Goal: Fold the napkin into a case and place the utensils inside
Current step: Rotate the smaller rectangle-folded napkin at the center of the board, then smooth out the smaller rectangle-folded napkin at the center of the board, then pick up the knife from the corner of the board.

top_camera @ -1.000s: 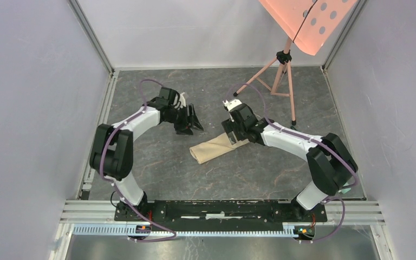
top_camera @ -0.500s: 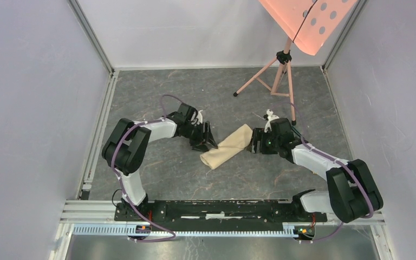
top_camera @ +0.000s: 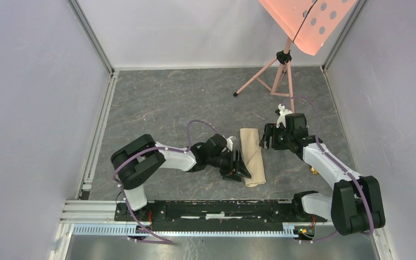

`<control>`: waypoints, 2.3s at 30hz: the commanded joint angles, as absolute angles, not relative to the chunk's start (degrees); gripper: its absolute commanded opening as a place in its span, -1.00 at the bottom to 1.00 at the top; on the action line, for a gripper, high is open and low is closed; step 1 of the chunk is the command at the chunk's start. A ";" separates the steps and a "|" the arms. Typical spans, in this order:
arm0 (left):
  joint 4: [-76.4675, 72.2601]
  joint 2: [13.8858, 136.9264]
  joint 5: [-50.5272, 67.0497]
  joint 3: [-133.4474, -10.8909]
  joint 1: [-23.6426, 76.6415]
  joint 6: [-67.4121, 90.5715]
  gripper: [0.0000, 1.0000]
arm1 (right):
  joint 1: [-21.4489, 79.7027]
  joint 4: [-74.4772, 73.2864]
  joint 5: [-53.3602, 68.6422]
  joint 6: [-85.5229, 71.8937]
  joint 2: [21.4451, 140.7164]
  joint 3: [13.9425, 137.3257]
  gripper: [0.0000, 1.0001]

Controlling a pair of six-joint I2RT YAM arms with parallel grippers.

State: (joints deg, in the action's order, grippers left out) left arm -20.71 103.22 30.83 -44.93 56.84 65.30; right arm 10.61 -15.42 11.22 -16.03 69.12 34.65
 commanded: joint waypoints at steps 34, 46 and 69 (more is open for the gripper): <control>0.99 120.69 36.74 -83.00 43.33 47.75 -0.12 | 27.90 -17.18 32.35 -26.01 51.46 17.95 -0.18; 10.91 105.78 37.35 -82.40 40.77 42.12 0.16 | 28.02 -23.33 24.13 -23.17 49.89 23.39 -0.02; 21.75 79.80 37.24 -71.66 34.79 25.75 0.36 | 3.41 -39.93 -10.55 9.74 63.44 51.01 0.82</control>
State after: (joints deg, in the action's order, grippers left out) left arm 25.21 81.28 33.63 -72.51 35.40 26.24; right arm 7.77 -43.64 -20.91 -0.75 59.05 49.15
